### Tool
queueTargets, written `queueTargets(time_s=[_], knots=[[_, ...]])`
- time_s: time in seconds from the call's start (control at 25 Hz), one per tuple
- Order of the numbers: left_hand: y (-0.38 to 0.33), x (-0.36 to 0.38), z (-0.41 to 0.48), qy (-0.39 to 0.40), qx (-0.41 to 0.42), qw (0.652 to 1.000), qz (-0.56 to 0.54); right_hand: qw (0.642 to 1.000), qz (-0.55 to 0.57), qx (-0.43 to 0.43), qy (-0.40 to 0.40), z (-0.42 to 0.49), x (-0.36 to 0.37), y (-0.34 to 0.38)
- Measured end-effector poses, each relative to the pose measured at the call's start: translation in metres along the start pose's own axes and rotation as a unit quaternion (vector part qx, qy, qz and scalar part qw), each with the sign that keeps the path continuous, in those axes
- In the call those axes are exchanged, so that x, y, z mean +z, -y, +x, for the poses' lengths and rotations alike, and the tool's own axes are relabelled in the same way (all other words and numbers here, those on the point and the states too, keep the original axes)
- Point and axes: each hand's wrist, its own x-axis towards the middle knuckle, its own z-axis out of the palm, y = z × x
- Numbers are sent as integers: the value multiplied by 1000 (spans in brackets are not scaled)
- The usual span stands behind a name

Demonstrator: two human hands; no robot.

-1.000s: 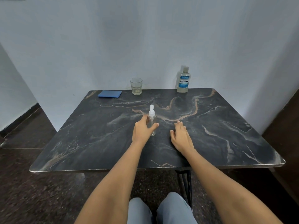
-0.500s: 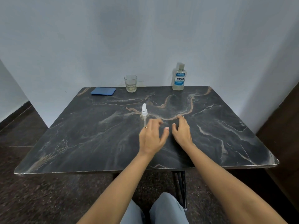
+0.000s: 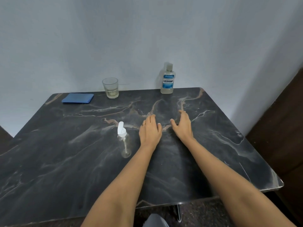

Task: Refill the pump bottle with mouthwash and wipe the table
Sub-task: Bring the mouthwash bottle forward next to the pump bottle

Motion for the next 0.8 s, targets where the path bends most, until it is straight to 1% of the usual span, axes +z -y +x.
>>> queueTargets(time_s=[0.2, 0.32, 0.4, 0.48, 0.64, 0.8], knots=[[12, 28, 22, -3, -1, 1000, 13, 999, 35, 11, -17, 73, 26, -7], [17, 40, 22, -26, 22, 999, 19, 996, 71, 19, -49, 119, 44, -11], [19, 41, 24, -27, 13, 999, 15, 992, 105, 42, -64, 152, 51, -12], [20, 41, 24, -19, 3, 1000, 9, 987, 137, 62, -59, 182, 57, -16], [18, 41, 25, -12, 10, 1000, 6, 978, 184, 96, -17, 223, 65, -19], [19, 40, 23, -16, 16, 1000, 10, 984, 146, 96, -22, 237, 66, -24]])
